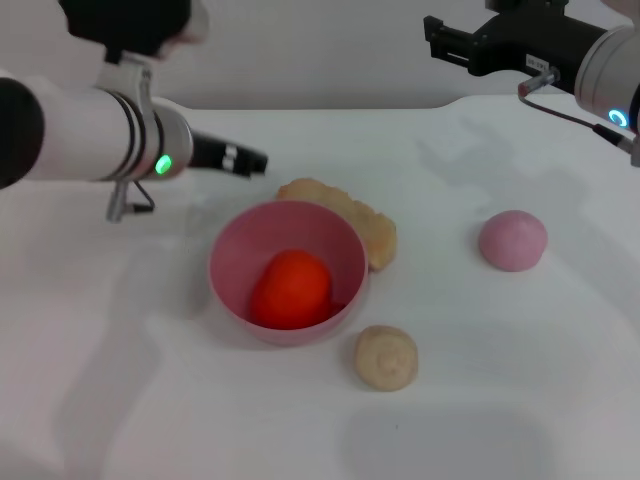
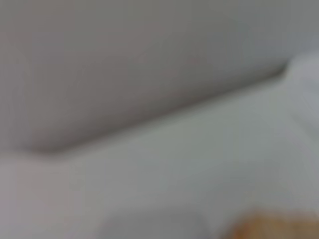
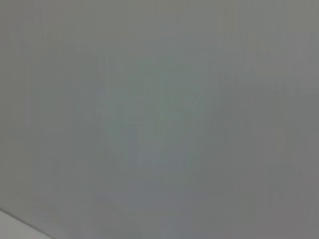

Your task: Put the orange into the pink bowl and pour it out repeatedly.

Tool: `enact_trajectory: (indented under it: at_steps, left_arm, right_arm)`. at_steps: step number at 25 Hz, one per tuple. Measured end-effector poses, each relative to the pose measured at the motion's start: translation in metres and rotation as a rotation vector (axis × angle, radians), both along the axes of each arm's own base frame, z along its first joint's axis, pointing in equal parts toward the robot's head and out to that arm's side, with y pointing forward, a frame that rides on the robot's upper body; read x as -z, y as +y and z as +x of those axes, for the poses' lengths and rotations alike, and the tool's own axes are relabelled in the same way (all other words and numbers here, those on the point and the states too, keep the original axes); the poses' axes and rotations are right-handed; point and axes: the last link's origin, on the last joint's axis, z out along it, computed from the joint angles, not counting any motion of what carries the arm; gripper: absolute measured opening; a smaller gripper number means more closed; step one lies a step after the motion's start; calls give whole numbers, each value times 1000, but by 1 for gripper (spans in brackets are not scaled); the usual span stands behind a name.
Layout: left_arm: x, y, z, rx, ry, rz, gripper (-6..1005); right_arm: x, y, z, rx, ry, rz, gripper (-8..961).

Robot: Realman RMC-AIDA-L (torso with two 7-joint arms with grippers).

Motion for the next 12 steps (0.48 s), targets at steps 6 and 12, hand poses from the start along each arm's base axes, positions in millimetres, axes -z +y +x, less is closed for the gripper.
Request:
enact_trajectory:
  at_steps: [6,12]
  left_arm:
    - [-46,12,18,295,-93,348,558]
    - [-81,-2,0,505,-172,638,800]
  right_arm:
    - [-12,4,2,-16,-12,114,800]
    - [-13,8,14,-16,-60,245,801]
